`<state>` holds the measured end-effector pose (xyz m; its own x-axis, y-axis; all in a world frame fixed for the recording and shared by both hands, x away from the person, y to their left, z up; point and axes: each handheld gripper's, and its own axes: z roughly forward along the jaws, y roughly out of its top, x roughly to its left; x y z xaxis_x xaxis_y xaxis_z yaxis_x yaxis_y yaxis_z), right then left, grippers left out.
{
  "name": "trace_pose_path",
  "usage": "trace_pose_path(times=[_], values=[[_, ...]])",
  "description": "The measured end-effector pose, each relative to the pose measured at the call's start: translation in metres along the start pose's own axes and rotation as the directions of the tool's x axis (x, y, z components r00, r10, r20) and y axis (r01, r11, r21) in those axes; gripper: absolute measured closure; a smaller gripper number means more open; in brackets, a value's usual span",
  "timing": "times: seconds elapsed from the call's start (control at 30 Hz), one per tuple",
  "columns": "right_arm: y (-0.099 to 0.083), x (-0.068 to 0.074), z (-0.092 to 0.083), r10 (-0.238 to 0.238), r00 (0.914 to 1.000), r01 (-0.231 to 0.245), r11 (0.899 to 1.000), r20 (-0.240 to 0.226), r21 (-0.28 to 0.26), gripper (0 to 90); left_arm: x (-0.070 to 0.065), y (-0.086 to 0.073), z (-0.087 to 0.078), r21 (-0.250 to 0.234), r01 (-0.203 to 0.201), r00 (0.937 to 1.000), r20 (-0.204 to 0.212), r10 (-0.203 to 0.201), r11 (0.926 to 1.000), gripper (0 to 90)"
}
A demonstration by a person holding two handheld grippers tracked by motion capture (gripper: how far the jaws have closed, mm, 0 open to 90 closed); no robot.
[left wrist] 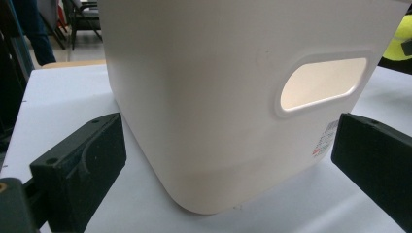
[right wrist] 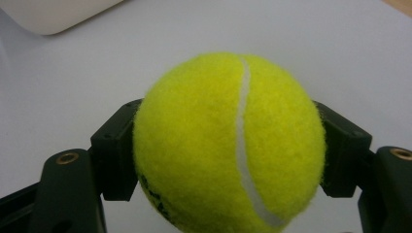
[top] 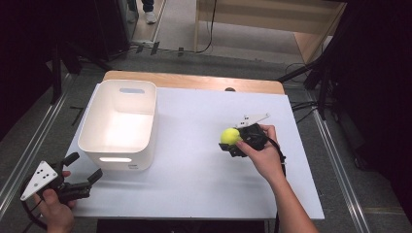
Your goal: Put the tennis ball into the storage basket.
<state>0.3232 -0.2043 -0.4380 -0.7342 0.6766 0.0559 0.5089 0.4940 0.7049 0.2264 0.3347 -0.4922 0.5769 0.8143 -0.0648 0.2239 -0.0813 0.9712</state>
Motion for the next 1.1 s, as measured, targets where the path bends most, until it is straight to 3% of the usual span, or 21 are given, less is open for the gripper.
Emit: trace_pose_path(times=[1.1], values=[[0.025, 0.013, 0.014, -0.033, 0.9987, 0.033, 0.999, -0.038, 0.002, 23.4, 0.0, 0.0, 0.0, 0.001, 0.0, 1.0, 0.006, 0.0, 1.0, 0.0]])
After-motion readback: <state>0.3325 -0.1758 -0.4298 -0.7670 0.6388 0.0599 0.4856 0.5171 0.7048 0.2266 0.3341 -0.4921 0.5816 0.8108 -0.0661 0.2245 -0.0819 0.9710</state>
